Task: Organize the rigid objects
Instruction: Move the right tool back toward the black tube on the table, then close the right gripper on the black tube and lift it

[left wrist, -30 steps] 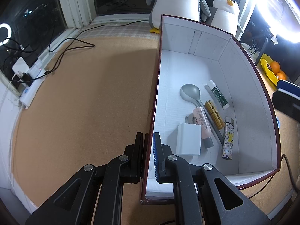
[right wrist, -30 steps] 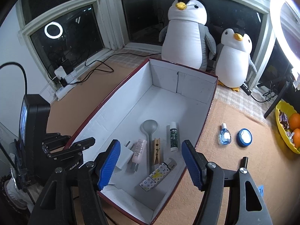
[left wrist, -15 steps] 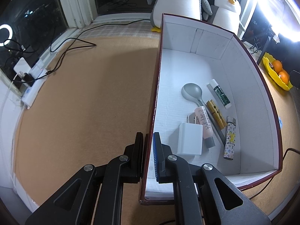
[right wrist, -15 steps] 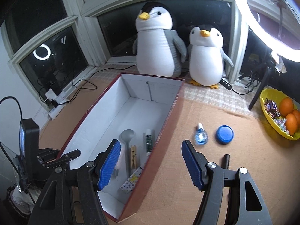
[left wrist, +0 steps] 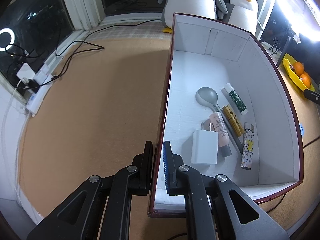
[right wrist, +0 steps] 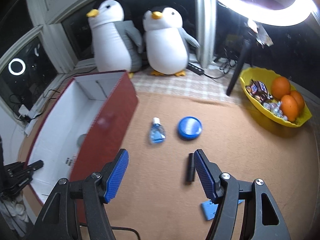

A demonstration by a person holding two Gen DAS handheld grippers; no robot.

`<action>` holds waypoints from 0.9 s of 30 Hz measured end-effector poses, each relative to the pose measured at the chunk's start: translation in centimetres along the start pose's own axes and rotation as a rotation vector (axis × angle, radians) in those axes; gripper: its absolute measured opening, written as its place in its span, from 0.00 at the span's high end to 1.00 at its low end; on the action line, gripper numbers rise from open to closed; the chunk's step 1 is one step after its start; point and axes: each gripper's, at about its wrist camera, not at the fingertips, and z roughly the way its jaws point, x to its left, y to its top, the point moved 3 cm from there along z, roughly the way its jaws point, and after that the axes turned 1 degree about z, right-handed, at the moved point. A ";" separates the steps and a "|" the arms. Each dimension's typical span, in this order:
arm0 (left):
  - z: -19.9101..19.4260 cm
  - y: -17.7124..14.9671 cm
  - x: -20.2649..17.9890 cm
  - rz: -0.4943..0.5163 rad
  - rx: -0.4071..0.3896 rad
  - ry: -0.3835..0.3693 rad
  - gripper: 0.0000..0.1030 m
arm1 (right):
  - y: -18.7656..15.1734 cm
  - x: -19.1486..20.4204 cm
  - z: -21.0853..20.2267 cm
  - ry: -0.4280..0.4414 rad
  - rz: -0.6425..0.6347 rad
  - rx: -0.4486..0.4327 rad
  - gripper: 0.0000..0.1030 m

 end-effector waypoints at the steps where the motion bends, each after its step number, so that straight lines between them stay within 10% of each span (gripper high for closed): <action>1: 0.0 0.0 0.0 0.000 0.001 0.002 0.91 | -0.1 -0.7 0.5 -0.004 0.012 0.013 0.38; 27: -0.2 0.0 -0.3 -0.012 0.024 0.055 0.91 | -1.2 -4.5 8.7 -0.037 -0.007 0.231 0.45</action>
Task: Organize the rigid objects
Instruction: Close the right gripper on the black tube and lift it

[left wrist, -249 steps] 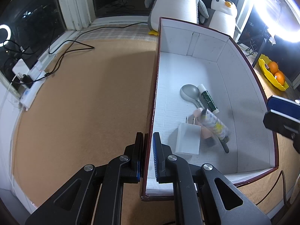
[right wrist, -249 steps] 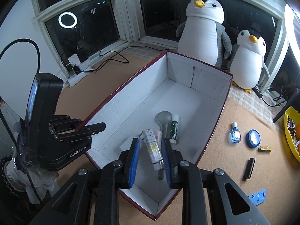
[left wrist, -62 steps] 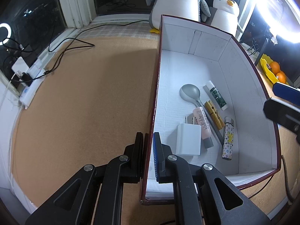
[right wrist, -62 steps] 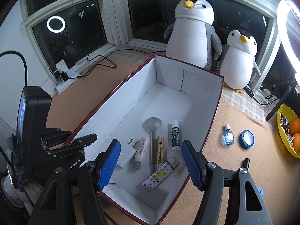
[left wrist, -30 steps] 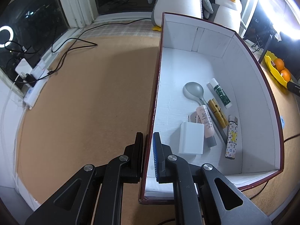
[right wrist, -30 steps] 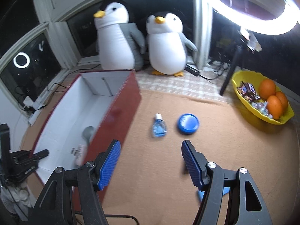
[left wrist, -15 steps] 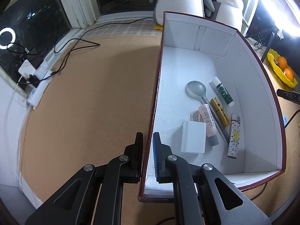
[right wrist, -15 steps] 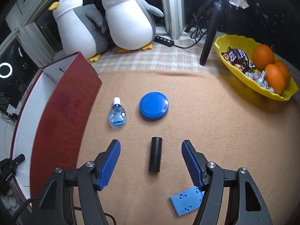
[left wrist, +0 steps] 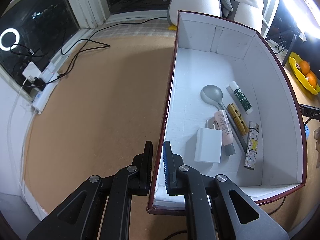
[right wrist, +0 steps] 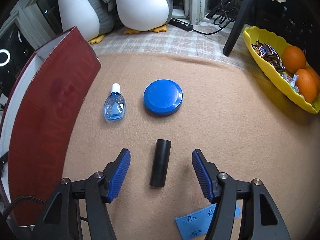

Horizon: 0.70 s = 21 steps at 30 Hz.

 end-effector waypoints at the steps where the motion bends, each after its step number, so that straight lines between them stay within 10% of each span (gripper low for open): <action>1: 0.0 0.0 0.0 -0.001 0.000 0.001 0.91 | 0.1 0.1 0.1 -0.005 -0.005 0.004 0.47; 12: 0.0 0.0 -0.1 -0.004 0.001 0.003 0.91 | 0.5 0.3 1.0 -0.046 -0.047 0.039 0.55; 21: 0.0 0.0 -0.1 -0.005 -0.001 0.001 0.91 | 0.4 -0.3 0.9 -0.056 -0.043 0.050 0.86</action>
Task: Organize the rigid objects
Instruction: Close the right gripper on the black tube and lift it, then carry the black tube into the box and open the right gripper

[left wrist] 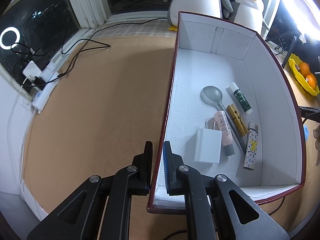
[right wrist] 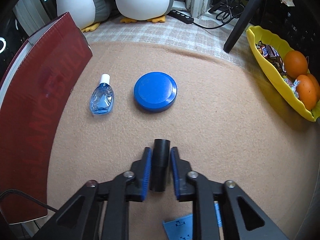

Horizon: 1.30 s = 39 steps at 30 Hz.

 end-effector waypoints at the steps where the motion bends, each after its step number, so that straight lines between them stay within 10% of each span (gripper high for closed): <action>1: 0.0 0.0 0.0 -0.001 0.000 0.000 0.91 | 0.0 -0.1 0.0 0.001 0.003 -0.001 0.86; 20: 0.1 0.1 0.0 -0.009 -0.015 -0.036 0.91 | 0.0 1.5 -5.0 0.015 0.012 -0.129 0.86; 39: -0.2 0.1 0.4 -0.001 -0.044 -0.099 0.91 | -1.3 13.3 -14.6 0.152 -0.154 -0.306 0.86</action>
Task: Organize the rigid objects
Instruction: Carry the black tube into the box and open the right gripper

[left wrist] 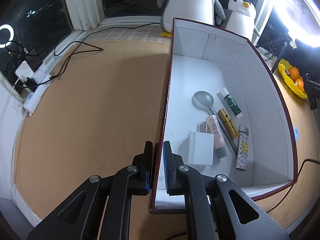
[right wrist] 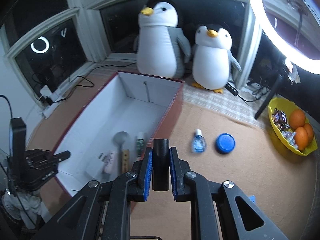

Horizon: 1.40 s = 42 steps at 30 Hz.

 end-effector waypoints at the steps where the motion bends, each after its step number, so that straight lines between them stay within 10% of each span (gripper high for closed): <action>1: 0.0 0.0 0.0 0.000 0.000 -0.003 0.91 | 0.1 0.7 0.0 0.007 -0.008 -0.002 0.86; 39: 0.2 -0.1 0.1 -0.001 -0.001 -0.020 0.91 | -2.0 9.2 3.7 0.130 -0.081 0.079 0.85; 42: 0.2 -0.1 0.0 -0.001 -0.001 -0.021 0.91 | -2.1 9.4 3.5 0.131 -0.093 0.073 0.65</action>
